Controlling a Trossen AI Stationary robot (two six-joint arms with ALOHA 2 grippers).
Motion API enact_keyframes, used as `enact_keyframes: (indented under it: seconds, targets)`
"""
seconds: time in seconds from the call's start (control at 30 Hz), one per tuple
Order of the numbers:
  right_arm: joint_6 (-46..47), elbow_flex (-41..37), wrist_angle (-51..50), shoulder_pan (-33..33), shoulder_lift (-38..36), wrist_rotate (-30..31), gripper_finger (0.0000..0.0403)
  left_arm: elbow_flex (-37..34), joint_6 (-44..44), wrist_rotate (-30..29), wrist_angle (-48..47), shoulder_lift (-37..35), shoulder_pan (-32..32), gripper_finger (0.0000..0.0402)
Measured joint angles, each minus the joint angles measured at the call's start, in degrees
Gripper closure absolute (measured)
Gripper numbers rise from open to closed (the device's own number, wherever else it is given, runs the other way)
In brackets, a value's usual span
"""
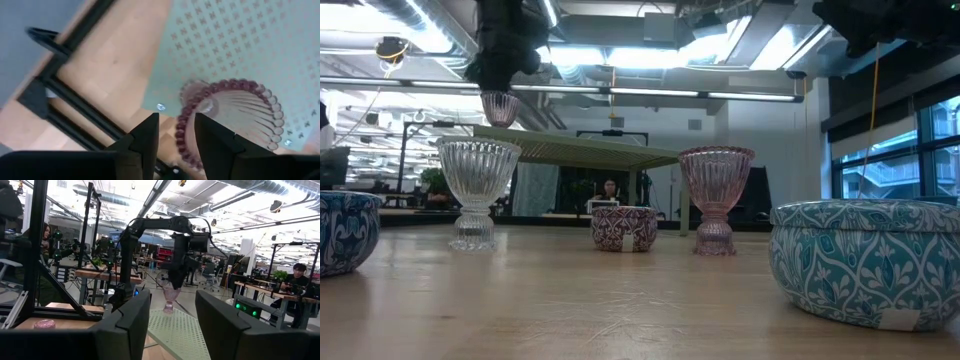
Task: Pick & Place candle stick holders
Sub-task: Put the left pink glass candle holder on the shelf
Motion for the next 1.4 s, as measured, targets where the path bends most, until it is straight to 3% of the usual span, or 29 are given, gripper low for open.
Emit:
enact_keyframes:
  seconds: [0.43,0.77,0.97,1.2,1.4]
  targets:
    - [0.0,0.0,0.0,0.0,0.0,0.0,0.0238,15.5,-1.6,-0.1,-3.2,-0.6,-3.7,0.0282]
    - [0.2,0.0,-0.6,0.0,0.0,0.0,0.0238,16.3,-3.1,1.6,-0.8,-6.0,-17.6,0.0310]
    - [0.3,0.0,-0.6,0.0,0.0,0.0,0.0238,10.0,-7.1,-1.0,7.1,-11.8,-30.9,0.0337]
    - [0.4,0.0,-0.7,0.0,0.0,0.0,0.0238,-8.8,-14.8,-9.8,20.0,-18.3,-48.7,0.0361]
    - [0.4,0.0,-0.7,0.0,0.0,0.0,0.0238,-20.4,-20.2,-17.4,27.4,-18.0,-60.9,0.0381]
